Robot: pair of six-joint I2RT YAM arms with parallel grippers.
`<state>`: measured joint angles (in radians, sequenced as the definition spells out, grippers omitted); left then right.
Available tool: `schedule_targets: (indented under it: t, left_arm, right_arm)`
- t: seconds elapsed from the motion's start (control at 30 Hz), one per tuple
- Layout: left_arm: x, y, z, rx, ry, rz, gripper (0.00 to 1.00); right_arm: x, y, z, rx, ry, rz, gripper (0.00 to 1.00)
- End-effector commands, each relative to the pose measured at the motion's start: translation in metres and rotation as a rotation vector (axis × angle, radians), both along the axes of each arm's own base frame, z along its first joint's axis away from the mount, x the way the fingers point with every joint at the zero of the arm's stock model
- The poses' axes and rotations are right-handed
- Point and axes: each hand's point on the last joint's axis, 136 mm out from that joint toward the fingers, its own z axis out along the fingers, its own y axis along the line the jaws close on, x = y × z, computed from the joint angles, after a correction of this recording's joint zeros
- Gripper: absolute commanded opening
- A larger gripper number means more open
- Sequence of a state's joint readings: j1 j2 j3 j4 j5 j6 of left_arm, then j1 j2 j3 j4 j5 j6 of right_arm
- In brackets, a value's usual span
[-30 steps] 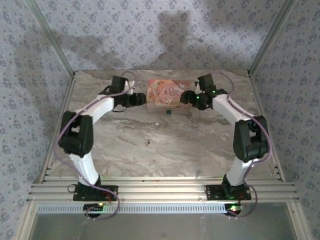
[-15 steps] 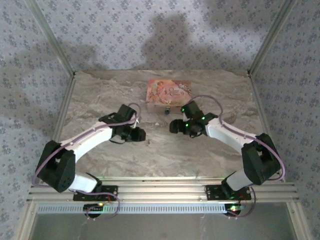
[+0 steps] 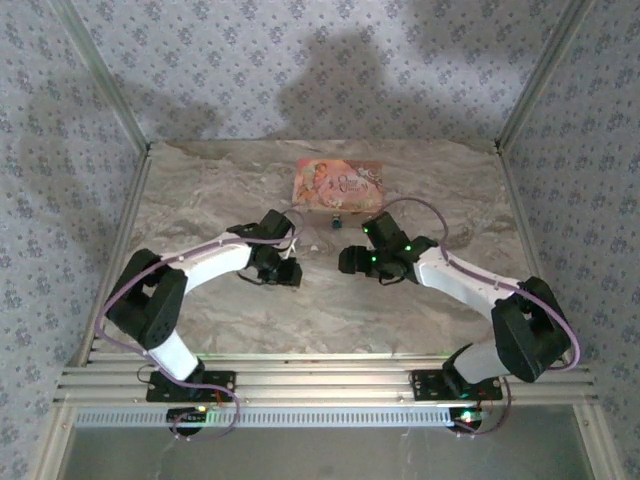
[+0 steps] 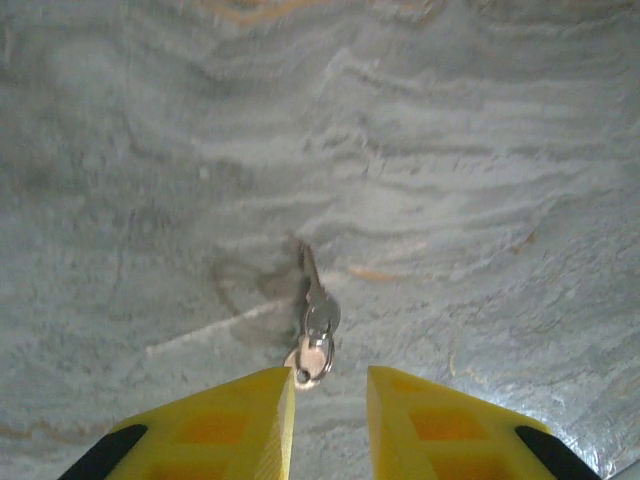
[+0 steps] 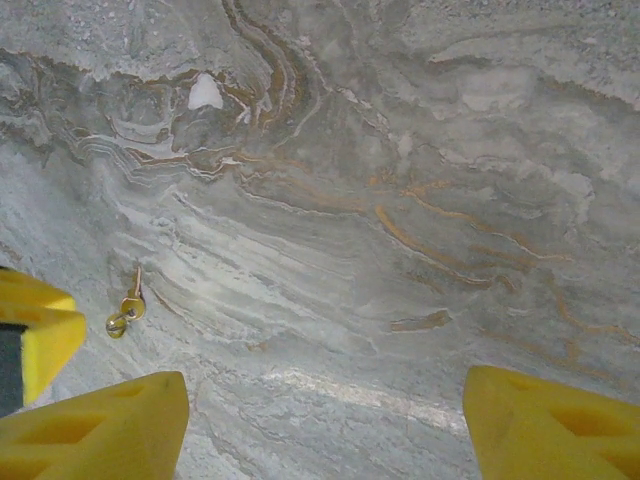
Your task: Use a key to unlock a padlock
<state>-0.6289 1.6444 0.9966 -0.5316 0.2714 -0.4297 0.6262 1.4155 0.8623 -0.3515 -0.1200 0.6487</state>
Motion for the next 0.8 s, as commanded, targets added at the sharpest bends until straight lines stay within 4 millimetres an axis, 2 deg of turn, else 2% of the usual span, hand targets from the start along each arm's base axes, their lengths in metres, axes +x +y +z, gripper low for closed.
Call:
schedule_targets:
  t: [0.0,0.27,0.47,0.77]
  left_arm:
    - [0.003,0.002,0.002,0.054,-0.015,-0.052,0.27]
    - [-0.001,-0.003,-0.013,0.093,0.009,-0.094,0.32]
    - [-0.009,-0.009,-0.025,0.133,0.026,-0.13,0.32]
    - [-0.013,-0.003,-0.037,0.221,0.023,-0.152,0.29]
  right_arm:
    - [-0.001,-0.004,-0.003,0.005,0.004,-0.035,0.75]
    - [0.002,-0.002,-0.005,0.006,0.007,-0.032,0.75]
    - [-0.001,-0.003,-0.006,0.005,0.015,-0.032,0.75]
    - [-0.004,-0.006,-0.006,-0.003,0.009,-0.035,0.75]
